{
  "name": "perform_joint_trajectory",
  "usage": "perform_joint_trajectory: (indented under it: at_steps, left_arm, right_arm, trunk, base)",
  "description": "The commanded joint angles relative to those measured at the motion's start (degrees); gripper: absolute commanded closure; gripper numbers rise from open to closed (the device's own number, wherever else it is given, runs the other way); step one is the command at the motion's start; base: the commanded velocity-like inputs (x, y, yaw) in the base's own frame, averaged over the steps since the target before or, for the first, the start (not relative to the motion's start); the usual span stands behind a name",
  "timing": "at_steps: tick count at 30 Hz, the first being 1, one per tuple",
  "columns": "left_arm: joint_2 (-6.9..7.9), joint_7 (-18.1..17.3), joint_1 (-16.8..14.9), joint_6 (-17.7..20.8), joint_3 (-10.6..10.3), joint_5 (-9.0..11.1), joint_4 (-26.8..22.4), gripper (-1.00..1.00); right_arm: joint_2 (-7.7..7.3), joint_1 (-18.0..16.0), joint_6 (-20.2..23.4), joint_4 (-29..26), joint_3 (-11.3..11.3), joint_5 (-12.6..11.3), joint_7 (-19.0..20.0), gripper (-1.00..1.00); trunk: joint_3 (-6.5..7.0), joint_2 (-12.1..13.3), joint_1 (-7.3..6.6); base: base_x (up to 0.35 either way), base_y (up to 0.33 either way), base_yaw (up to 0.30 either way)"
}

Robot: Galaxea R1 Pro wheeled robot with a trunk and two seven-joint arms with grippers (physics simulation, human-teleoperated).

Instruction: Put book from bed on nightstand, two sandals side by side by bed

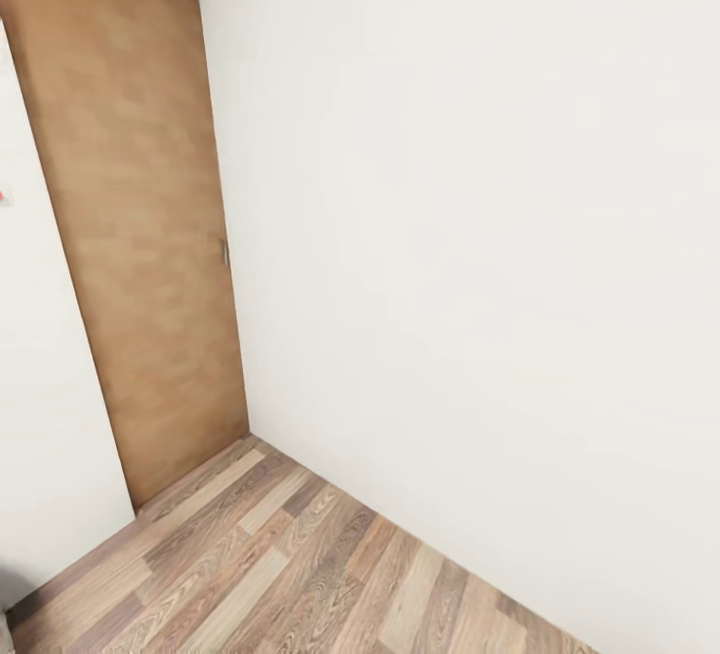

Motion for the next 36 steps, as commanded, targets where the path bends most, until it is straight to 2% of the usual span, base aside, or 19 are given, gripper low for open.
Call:
perform_joint_trajectory:
  at_steps: [1, 18, 36]
  left_arm:
    - [-0.01, 0.0, 0.0, -0.1, 0.0, 0.0, 0.0, -1.0]
    - [-0.01, 0.0, 0.0, -0.1, 0.0, 0.0, 0.0, -1.0]
    - [-0.01, 0.0, 0.0, -0.2, 0.1, 0.0, 0.0, -1.0]
  right_arm:
    - [0.02, 0.0, -0.1, 0.0, -0.1, 0.0, 0.0, -1.0]
    - [0.02, 0.0, -0.1, 0.0, -0.1, 0.0, 0.0, -1.0]
    - [0.02, 0.0, -0.1, 0.0, -0.1, 0.0, 0.0, -1.0]
  trunk:
    - [-0.06, 0.0, 0.0]
    - [-0.06, 0.0, 0.0]
    - [-0.06, 0.0, 0.0]
  base:
    - [0.0, 0.0, 0.278]
    - [0.0, 0.0, 0.262]
    - [0.017, 0.0, 0.074]
